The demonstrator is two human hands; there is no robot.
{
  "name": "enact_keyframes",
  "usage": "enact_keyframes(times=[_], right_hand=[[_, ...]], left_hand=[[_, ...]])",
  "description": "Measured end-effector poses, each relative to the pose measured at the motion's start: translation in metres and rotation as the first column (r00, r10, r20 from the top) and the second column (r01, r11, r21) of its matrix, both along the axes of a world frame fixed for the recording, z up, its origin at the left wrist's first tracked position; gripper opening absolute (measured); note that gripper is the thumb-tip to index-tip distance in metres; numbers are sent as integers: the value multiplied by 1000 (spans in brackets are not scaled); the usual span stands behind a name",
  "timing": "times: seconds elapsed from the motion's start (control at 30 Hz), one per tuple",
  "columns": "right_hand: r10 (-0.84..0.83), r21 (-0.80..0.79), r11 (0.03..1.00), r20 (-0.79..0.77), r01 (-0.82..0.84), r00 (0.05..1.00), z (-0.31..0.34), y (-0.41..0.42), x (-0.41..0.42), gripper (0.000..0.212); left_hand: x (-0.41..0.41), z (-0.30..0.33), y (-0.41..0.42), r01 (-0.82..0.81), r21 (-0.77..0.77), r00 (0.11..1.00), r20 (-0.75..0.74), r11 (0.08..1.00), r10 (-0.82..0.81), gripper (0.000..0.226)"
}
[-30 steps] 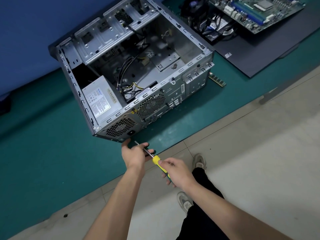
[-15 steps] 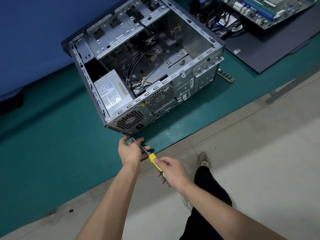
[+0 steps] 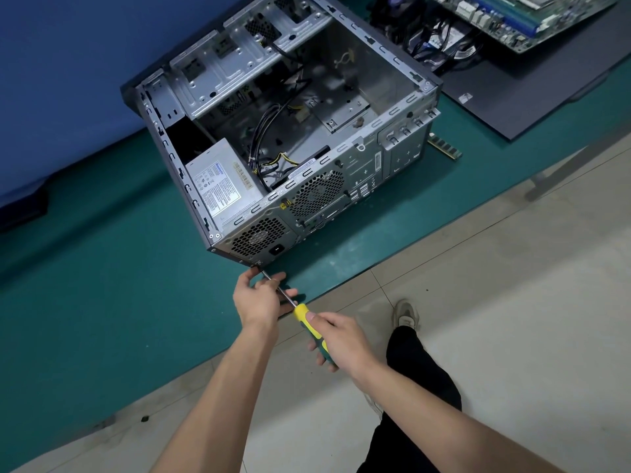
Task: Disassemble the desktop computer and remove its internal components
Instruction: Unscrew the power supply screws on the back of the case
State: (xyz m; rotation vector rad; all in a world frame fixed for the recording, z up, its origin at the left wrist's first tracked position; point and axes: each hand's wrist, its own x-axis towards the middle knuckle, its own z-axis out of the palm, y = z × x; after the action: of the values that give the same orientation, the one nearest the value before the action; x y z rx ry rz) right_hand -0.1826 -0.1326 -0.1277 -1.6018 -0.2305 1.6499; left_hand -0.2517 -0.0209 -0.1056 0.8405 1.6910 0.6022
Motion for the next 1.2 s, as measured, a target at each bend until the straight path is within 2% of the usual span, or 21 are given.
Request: enact_keyframes(times=[0.33,0.47,0.6,0.67,0.73,0.83,0.97,1.07,1.2], right_hand=[[-22,-16,1000,-43,21,999,-3,0,2,20],[-48,-87,996,-251,27,967,-2,3,11,31],[-40,-125,992,-512,-28,858,-7,4,16,35],[-54,-124,992,-571,-21,819,-10,3,14,35],[-70,-126,992,-558,-1,827,-12,2,9,35],[-79,-113,993,-411,35,908,-13,2,3,37],[-114,-90,992,-289,91,951,-11,1,0,35],[-106,-64,993,-127,98,986,-11,2,0,33],[-123,-79,991,-169,111,978,-10,1,-2,34]], left_hand=[[1,-1,0,3,6,1000,-5,1000,-3,31],[1,-1,1,-6,1,1000,6,1000,6,28],[1,-2,2,-3,5,1000,-10,1000,3,29],[0,-2,3,6,-1,1000,-22,1000,-6,33],[-1,-3,5,14,-16,999,-40,1000,-15,37],[-1,-4,7,18,-43,998,-59,999,-20,43],[1,-5,10,16,-64,997,-69,998,-20,47],[2,-5,13,15,-74,997,-79,997,-21,49],[0,-4,15,36,-84,994,-97,996,-44,49]])
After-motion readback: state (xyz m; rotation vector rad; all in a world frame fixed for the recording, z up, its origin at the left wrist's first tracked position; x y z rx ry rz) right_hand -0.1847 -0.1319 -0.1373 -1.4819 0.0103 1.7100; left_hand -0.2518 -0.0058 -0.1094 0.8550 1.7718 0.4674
